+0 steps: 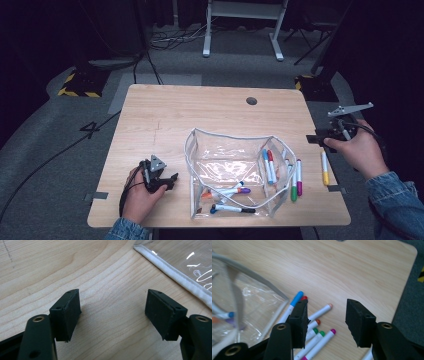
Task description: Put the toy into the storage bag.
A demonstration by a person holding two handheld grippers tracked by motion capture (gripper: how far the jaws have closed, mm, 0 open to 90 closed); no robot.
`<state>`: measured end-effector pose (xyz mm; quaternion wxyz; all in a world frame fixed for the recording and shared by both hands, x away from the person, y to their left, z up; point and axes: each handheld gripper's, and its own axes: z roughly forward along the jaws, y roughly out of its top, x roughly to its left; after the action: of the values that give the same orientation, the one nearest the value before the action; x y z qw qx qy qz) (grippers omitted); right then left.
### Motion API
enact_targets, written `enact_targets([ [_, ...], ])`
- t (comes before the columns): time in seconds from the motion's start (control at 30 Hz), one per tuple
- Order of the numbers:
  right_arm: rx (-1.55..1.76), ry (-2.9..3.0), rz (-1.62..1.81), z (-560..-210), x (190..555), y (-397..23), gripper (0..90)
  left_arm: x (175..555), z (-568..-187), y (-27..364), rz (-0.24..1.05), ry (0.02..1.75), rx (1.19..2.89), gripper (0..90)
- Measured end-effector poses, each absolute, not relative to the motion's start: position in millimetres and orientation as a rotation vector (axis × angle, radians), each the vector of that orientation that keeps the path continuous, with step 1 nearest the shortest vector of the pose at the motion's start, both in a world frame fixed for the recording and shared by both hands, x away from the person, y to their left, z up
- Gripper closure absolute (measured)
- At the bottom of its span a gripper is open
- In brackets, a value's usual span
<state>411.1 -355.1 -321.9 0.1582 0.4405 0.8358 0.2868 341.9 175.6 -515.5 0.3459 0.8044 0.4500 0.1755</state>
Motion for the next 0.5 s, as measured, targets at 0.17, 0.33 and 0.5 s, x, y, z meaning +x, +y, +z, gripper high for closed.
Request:
enact_targets([
  [0.17,1.365,2.359,0.770,-350,414,-384,54.0,342,-515,176,0.455,1.168,2.088,29.1],
  [0.33,1.465,2.326,0.720,-379,415,-408,53.6,342,-515,176,0.456,1.167,2.088,29.1],
  [0.5,1.567,2.303,0.663,-412,415,-429,54.0,342,-516,175,0.451,1.170,2.081,29.1],
])
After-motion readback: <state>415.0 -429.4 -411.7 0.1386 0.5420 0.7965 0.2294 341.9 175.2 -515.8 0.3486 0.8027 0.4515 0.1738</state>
